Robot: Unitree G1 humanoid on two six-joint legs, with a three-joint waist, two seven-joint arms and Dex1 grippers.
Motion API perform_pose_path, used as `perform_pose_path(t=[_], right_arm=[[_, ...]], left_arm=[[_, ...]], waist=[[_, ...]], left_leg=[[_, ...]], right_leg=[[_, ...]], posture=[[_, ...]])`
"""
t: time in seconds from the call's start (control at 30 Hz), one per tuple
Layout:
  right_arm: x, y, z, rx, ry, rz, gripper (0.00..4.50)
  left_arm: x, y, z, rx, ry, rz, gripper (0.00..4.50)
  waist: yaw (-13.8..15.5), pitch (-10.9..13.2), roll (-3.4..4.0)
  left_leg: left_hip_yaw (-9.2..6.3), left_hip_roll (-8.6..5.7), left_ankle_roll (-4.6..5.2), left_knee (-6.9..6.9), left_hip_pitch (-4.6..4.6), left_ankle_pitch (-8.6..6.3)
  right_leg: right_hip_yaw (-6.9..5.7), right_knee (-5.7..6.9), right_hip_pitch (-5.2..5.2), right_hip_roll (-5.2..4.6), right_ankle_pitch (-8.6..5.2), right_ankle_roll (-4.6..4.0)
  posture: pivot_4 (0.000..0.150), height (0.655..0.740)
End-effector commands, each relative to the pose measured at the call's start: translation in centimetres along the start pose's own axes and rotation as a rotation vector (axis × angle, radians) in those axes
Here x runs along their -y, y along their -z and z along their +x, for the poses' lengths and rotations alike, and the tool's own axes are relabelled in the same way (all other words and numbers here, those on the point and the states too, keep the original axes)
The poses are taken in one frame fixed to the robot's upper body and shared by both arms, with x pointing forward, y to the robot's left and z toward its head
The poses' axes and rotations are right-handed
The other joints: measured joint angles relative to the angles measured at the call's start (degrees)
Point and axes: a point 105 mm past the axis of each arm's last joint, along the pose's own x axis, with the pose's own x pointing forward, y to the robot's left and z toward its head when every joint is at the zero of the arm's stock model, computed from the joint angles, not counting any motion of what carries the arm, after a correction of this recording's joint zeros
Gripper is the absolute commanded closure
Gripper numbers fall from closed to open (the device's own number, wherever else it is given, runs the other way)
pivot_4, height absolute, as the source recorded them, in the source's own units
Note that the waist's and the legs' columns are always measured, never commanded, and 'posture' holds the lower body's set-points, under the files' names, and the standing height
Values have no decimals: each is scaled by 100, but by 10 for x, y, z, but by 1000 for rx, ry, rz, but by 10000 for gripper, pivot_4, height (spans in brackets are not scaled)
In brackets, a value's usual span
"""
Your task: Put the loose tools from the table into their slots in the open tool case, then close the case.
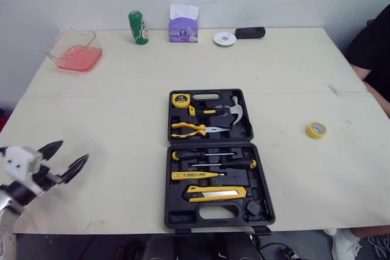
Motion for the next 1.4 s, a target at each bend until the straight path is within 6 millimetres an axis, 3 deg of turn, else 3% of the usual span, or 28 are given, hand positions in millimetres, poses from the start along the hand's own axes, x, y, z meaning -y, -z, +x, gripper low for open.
perform_pose_path(t=[0.03, 0.23, 0.33, 0.57, 0.83, 0.93, 1.1, 1.17, 1.23, 1.4], right_arm=[[14, -6, -5, 48, 107, -14, 0], [7, 3, 2, 25, 131, 9, 0], [-8, 0, 10, 42, 65, 27, 0], [-42, -24, 45, 84, -109, 44, 0], [-76, -70, 92, 69, -410, -2, 0], [-90, -73, 109, -68, -500, -90, 0], [-99, -81, 132, -199, -533, -169, 0], [-119, -96, 140, -244, -719, -141, 0], [-130, -101, 139, -316, -860, -146, 0], [-142, -100, 135, -500, -1073, -226, 0]], left_arm=[[-36, -3, -23, 32, -207, 45, 214], [-31, -2, -17, 60, -222, 16, 214], [-23, -8, -10, 82, -192, 10, 214], [4, -42, 18, 182, -35, 17, 214], [77, -107, 54, 269, 356, 120, 214], [103, -130, 57, 301, 486, 124, 214], [130, -147, 58, 324, 609, 96, 214], [161, -162, 59, 365, 761, 61, 214], [179, -168, 58, 368, 856, 40, 214], [201, -168, 55, 347, 979, 10, 214]], waist=[[-7, 3, -5], [11, 0, 1], [2, 1, 0], [-13, 0, 2], [2, 3, 1], [1, 6, 5], [-10, 10, 8], [-11, 20, 8], [-1, 24, 10], [16, 24, 10]], left_leg=[[0, 0, 0, 2, 0, 1], [-2, -6, -30, -3, 1, -16], [-2, -4, -35, -12, -1, -15], [3, -5, -37, -8, 0, -11], [6, -5, -39, -11, -8, 25], [9, -7, -39, -8, -10, 27], [12, -5, -45, -11, -12, 36], [23, -10, -42, -7, -20, 44], [34, -14, -35, 3, -26, 49], [33, -3, -49, -4, -38, 56]], right_leg=[[0, 3, -1, -4, 1, 0], [1, 5, -1, -25, 2, 2], [0, 5, -9, -22, 1, 0], [4, 16, -11, -20, 1, 0], [4, 17, -20, -12, 1, 1], [6, 18, -21, -13, 1, 1], [7, 17, -25, -4, 2, 2], [7, 28, -40, -3, 3, 4], [9, 41, -53, -3, 10, 12], [11, 26, -63, 23, 7, 4]], posture=[[1500, 7400], [1500, 7400], [1500, 7400], [1500, 7400], [1500, 7400], [1500, 7400], [1500, 7400], [1500, 7400], [1500, 7400], [1500, 7400]])
